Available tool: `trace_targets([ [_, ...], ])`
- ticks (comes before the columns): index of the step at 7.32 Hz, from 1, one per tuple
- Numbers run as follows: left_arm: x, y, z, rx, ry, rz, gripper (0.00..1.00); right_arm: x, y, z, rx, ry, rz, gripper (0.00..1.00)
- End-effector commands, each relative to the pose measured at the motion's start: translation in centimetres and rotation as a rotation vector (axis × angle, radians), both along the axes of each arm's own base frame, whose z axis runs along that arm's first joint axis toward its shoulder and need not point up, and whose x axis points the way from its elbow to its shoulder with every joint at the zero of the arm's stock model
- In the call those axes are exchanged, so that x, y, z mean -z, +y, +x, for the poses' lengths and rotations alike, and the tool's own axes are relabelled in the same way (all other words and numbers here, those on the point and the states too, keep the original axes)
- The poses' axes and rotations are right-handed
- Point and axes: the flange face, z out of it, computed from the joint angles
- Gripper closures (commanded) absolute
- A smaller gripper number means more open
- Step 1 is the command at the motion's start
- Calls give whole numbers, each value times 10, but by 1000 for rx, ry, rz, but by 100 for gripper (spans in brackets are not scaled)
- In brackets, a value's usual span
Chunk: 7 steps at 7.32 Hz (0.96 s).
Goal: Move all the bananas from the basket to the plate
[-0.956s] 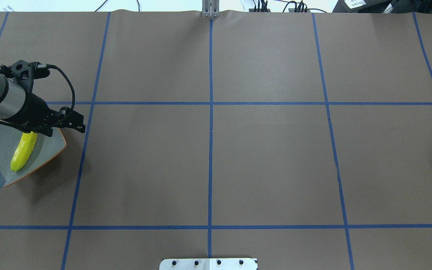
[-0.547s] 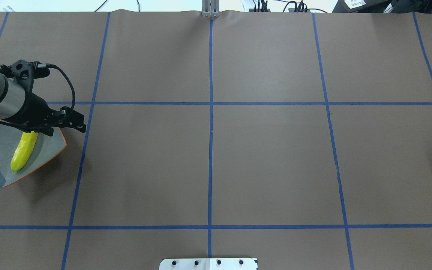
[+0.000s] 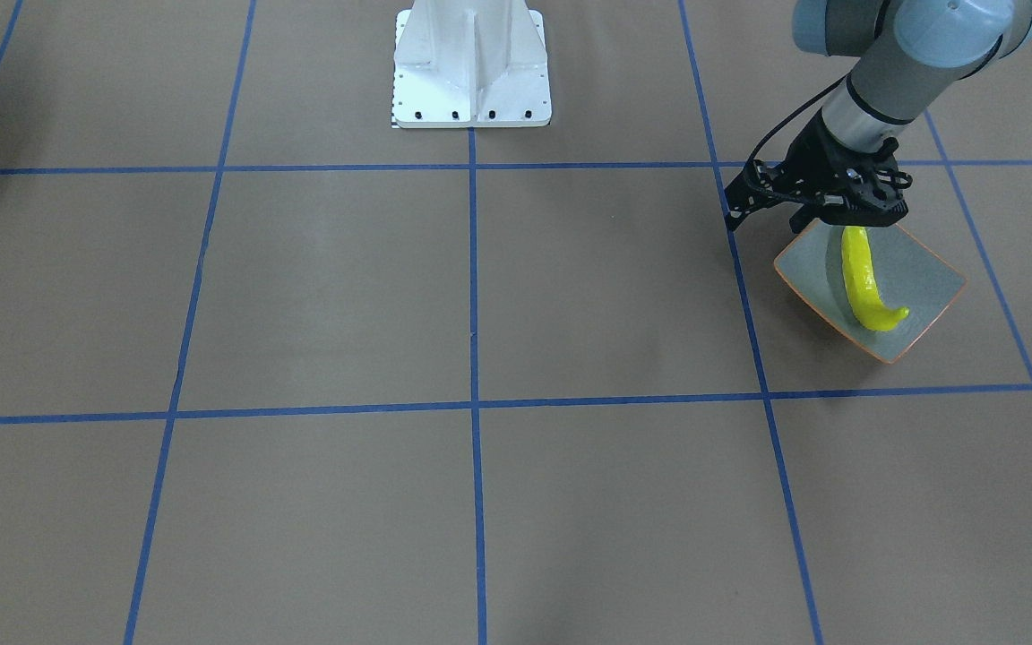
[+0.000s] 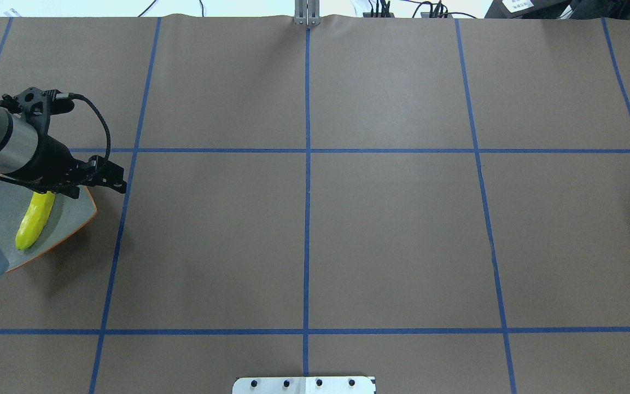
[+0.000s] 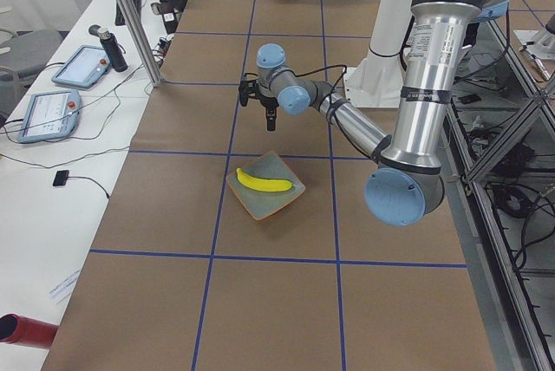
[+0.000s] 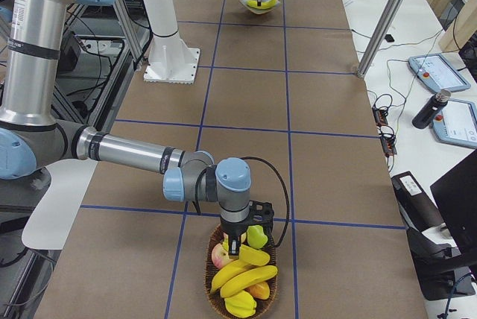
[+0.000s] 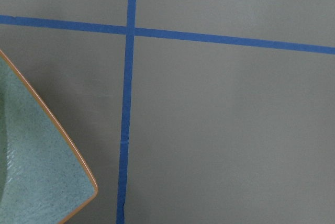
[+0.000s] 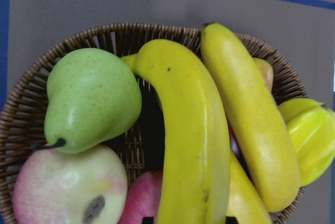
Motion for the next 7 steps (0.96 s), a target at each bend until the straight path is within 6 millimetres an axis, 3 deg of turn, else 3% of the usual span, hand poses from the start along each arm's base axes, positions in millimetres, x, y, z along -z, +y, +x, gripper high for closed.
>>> trace_targets([
  [1, 0, 0, 0, 0, 0, 0, 0, 4, 4, 10, -19, 2, 11, 100],
  [3, 1, 0, 0, 0, 2, 2, 0, 15, 0, 13, -28, -4, 35, 100],
  [4, 5, -3, 3, 0, 6, 7, 0, 41, -4, 15, -45, -2, 78, 100],
  [7, 11, -5, 6, -2, 12, 14, 0, 89, -21, 17, -144, -29, 132, 100],
])
